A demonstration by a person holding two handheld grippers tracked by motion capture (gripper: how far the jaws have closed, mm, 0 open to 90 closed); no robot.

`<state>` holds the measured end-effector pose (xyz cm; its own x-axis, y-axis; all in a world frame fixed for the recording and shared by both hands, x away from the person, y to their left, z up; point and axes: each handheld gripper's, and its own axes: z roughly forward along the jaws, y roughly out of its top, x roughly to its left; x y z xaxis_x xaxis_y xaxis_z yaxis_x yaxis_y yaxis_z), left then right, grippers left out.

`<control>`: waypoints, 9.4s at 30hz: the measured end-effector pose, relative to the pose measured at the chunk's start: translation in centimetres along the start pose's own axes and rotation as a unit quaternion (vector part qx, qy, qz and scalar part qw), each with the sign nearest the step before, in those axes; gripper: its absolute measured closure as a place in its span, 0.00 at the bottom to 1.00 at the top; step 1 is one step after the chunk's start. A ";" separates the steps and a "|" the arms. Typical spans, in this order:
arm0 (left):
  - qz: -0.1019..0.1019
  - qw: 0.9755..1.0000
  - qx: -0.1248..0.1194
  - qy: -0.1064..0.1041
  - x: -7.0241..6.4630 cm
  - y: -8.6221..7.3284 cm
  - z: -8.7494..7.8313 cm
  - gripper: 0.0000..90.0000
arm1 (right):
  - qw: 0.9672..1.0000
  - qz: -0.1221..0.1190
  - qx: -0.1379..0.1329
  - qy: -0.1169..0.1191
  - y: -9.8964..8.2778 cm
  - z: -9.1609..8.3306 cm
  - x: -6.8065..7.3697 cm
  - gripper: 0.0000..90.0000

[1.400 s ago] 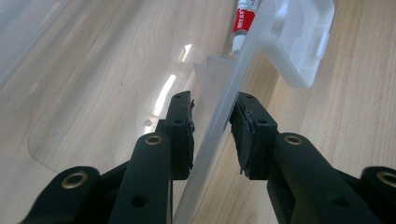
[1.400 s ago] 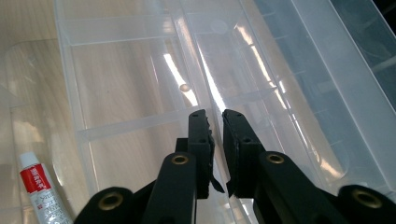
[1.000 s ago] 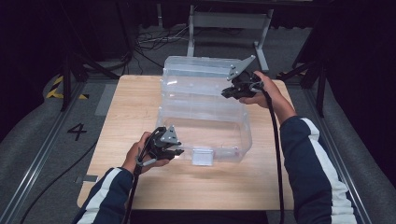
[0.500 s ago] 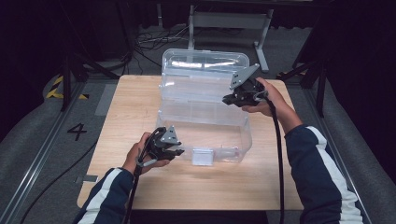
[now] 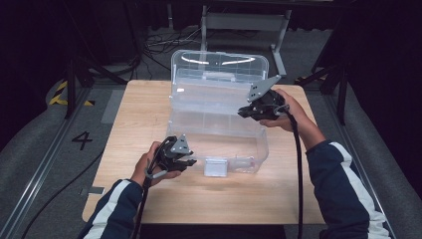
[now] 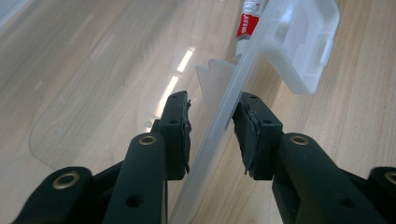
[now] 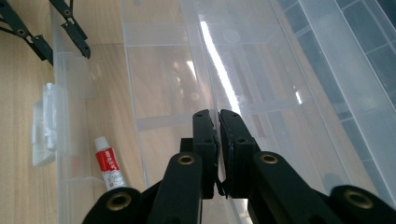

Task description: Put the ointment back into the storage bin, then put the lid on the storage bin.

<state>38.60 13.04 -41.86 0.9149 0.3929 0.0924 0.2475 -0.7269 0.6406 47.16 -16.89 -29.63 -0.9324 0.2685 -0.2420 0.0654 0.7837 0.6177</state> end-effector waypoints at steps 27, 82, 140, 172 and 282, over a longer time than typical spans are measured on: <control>0.003 1.000 -0.005 0.000 0.0 -0.1 0.0 0.74 | 1.000 -0.014 0.001 0.000 -0.5 -0.3 1.9 0.95; 0.025 0.998 -0.036 0.048 -1.2 -0.7 -0.9 0.74 | 1.000 -0.013 -0.015 -0.001 -2.0 -0.4 4.3 0.93; -0.004 0.993 -0.107 0.050 -1.4 -2.8 -5.0 0.83 | 0.996 0.021 -0.088 -0.010 -4.8 -0.2 5.1 0.88; -0.141 0.958 -0.209 0.133 8.0 -2.6 -7.4 1.00 | 0.996 0.020 -0.090 -0.014 -4.9 -0.1 5.4 0.87; -0.100 0.979 -0.131 0.119 5.6 -3.1 -6.3 1.00 | 0.991 0.088 -0.073 -0.069 -12.0 -4.4 6.9 0.95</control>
<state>40.96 21.01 -38.53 0.7486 0.6553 0.1006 0.2946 -0.4648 0.8350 38.34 -26.90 -35.46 -0.8531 0.4759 -0.2139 0.1615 0.6307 0.7590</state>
